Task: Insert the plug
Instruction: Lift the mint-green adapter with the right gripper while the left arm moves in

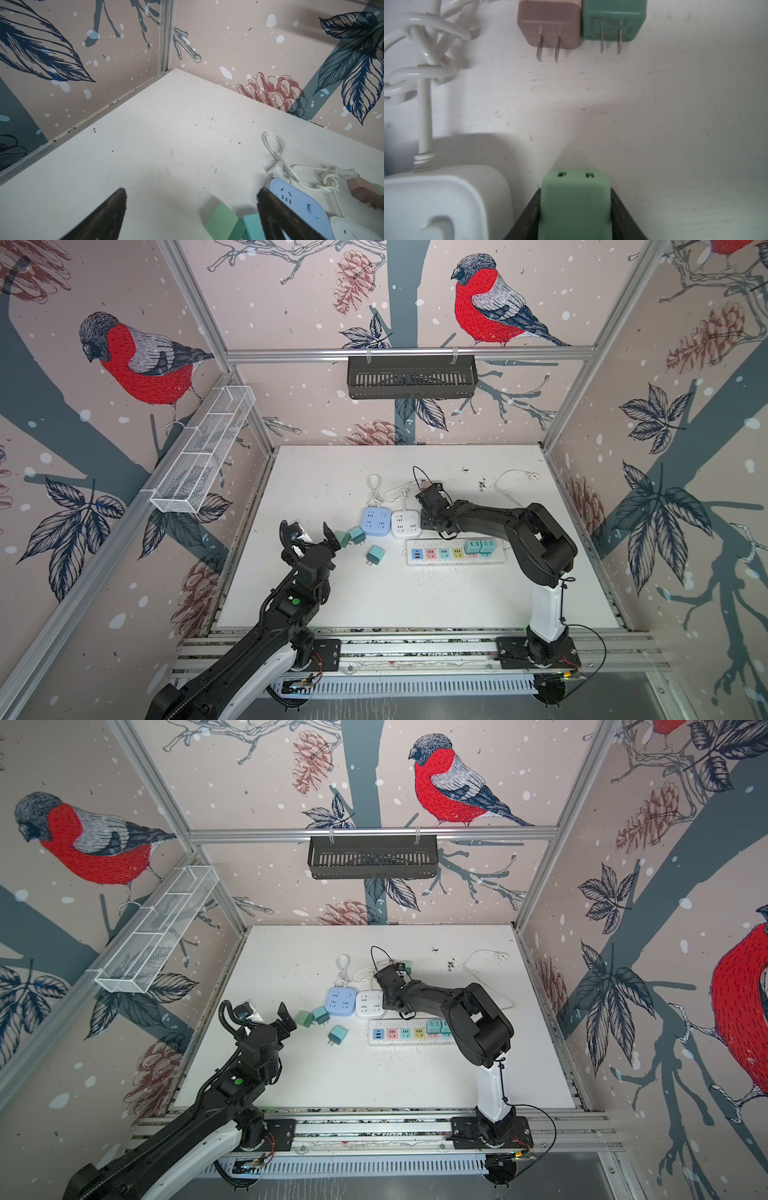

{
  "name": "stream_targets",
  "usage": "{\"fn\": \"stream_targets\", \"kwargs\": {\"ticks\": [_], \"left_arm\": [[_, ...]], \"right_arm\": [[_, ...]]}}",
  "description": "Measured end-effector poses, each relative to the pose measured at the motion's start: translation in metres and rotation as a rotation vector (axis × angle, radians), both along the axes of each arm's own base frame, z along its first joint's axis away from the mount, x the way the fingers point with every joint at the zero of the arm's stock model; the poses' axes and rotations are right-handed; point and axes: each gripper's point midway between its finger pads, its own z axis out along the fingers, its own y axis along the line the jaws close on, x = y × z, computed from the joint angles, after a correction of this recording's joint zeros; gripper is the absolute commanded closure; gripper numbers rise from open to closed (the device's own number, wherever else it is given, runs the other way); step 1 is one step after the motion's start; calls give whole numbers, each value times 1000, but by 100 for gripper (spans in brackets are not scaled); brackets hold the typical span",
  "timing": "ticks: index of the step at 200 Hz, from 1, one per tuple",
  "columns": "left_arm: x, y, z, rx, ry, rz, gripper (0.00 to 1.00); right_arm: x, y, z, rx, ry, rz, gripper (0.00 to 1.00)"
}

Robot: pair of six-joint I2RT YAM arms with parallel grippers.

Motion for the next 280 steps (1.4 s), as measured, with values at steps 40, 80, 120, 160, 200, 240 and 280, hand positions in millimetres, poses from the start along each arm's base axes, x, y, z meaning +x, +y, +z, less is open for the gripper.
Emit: {"fn": "stream_targets", "kwargs": {"ticks": [40, 80, 120, 160, 200, 240, 280], "left_arm": [[0, 0, -1, 1, 2, 0, 3], [0, 0, -1, 2, 5, 0, 3], [1, -1, -2, 3, 8, -4, 3], [1, -2, -2, 2, 8, -7, 3], [2, -3, -4, 1, 14, -17, 3], [2, -5, -5, 0, 17, -24, 3], [3, -5, -6, 3, 23, -26, 3]], "right_arm": [[-11, -10, 28, 20, -42, 15, 67], [-25, -29, 82, 86, -182, 14, 67], [-47, -54, 124, 167, -337, 14, 68], [-73, -76, 167, 265, -539, 36, 66], [-99, -94, 190, 334, -722, 75, 63], [-113, -103, 205, 379, -839, 103, 64], [-127, -85, 199, 432, -881, 246, 67]]}}
